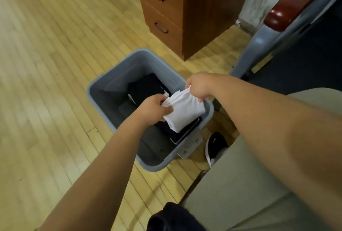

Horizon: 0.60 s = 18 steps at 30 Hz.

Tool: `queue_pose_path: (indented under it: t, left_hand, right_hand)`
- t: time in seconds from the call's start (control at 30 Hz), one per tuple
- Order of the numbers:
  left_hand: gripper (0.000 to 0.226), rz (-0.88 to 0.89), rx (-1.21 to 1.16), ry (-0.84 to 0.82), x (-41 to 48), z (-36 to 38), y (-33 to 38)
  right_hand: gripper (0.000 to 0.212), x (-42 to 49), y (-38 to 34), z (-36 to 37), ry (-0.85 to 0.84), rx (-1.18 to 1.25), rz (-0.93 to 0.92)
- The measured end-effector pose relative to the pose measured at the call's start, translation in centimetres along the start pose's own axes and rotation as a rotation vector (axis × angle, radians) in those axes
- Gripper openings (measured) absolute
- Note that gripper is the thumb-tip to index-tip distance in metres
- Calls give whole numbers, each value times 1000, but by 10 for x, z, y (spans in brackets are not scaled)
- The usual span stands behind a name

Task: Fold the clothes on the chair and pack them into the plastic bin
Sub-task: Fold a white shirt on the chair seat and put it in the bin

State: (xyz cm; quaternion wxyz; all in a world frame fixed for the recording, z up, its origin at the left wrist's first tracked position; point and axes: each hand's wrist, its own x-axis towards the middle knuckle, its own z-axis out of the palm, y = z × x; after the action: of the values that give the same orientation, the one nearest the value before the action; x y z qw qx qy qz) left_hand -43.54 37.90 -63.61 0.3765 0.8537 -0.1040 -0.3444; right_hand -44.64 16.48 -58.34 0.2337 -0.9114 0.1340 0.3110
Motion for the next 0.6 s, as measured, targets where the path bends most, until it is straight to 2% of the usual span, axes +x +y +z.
queue_pose_path:
  t: [0.17, 0.23, 0.33, 0.47, 0.6]
  left_hand:
    - [20, -73, -26, -13, 29, 22, -38]
    - [19, -83, 80, 27, 42, 27, -48]
    - [28, -134, 228, 51, 56, 34, -59]
    - [39, -185, 295, 84, 74, 39, -70]
    - [49, -201, 357, 144, 85, 44, -75]
  right_hand:
    - [41, 26, 11, 21, -61, -60, 5]
    - [46, 32, 10, 25, -76, -57, 0]
    - [39, 47, 13, 32, -75, -105, -42]
    - [33, 61, 16, 35, -149, -91, -29]
    - [43, 69, 15, 35, -199, -71, 13]
